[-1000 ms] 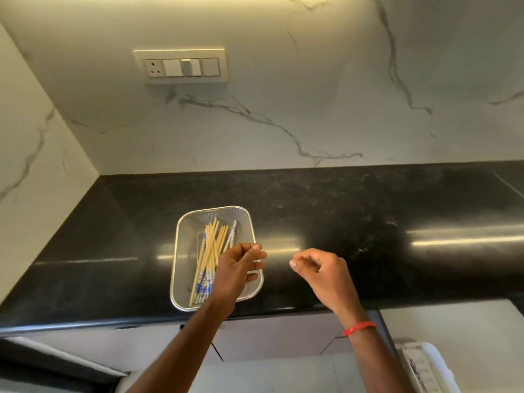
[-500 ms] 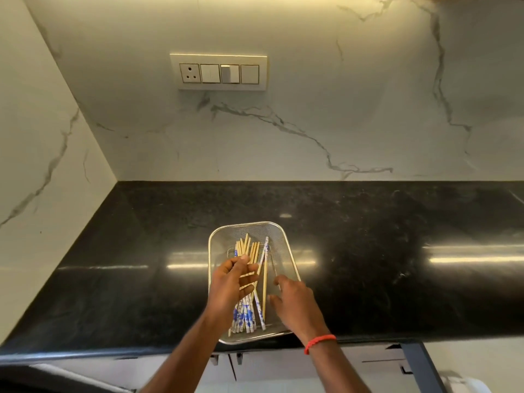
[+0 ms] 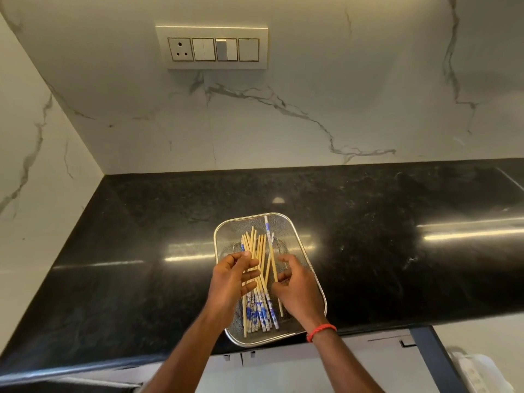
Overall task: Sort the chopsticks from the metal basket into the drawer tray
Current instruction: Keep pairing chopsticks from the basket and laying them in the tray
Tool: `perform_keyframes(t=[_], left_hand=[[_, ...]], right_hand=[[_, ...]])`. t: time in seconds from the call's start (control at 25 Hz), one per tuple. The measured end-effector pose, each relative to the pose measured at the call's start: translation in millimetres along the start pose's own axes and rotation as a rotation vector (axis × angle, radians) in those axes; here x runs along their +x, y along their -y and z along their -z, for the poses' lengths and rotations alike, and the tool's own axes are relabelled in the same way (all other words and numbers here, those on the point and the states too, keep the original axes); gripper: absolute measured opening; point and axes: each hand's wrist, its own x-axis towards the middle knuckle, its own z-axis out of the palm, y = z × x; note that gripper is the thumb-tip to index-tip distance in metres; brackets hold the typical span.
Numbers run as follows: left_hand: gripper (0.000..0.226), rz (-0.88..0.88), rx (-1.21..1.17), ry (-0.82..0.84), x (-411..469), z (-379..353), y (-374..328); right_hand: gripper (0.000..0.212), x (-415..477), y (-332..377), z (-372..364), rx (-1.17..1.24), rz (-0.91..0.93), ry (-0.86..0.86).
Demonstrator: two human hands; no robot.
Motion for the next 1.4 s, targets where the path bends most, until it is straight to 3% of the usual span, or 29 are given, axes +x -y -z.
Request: perform_keyframes(t=[0.08,0.24,0.36,0.44,0.56,0.72,0.92,1.08,1.2,1.4], left_hand=[[0.023,-0.004,0.01,0.043,3.3,0.1,-2.3],[0.015,-0.043,0.054,0.077,6.1,-1.5,-4.4],[0.014,-0.045,0.019,0.01,11.0,2.0,-5.5],[0.014,-0.026,-0.026,-0.03,12.5,6.3,-8.5],[0.015,-0.018,-0.048,-0.054,13.9,13.5,-12.4],[0.014,-0.021,-0.049,-0.058,9.7,20.9,-14.2],[0.014,0.009,-0.06,-0.069,10.6,22.8,-12.4],[0.017,0.047,-0.075,-0.025,13.3,18.0,-14.3],[0.02,0.079,-0.088,0.06,13.8,11.6,-14.7],[0.02,0.121,-0.173,0.103,10.0,7.6,-9.8]], right_hand=[[0.042,-2.5,10.6,3.1,0.105,0.03,-0.003],[0.028,-7.9,21.1,-1.8,0.189,0.091,0.163],[0.011,4.8,12.5,-2.9,0.271,-0.014,0.076],[0.015,22.9,2.3,-7.6,0.044,-0.025,-0.001],[0.02,46.6,-1.1,-26.8,-0.269,0.056,0.03],[0.016,58.5,-2.5,-43.5,-0.372,0.092,-0.018],[0.002,62.3,-1.4,-36.6,-0.268,0.13,-0.117],[0.012,54.6,21.8,-13.3,-0.003,0.208,-0.248],[0.012,43.0,38.3,-8.9,0.208,0.188,-0.186],[0.017,24.8,43.0,-13.5,0.112,0.268,-0.044]])
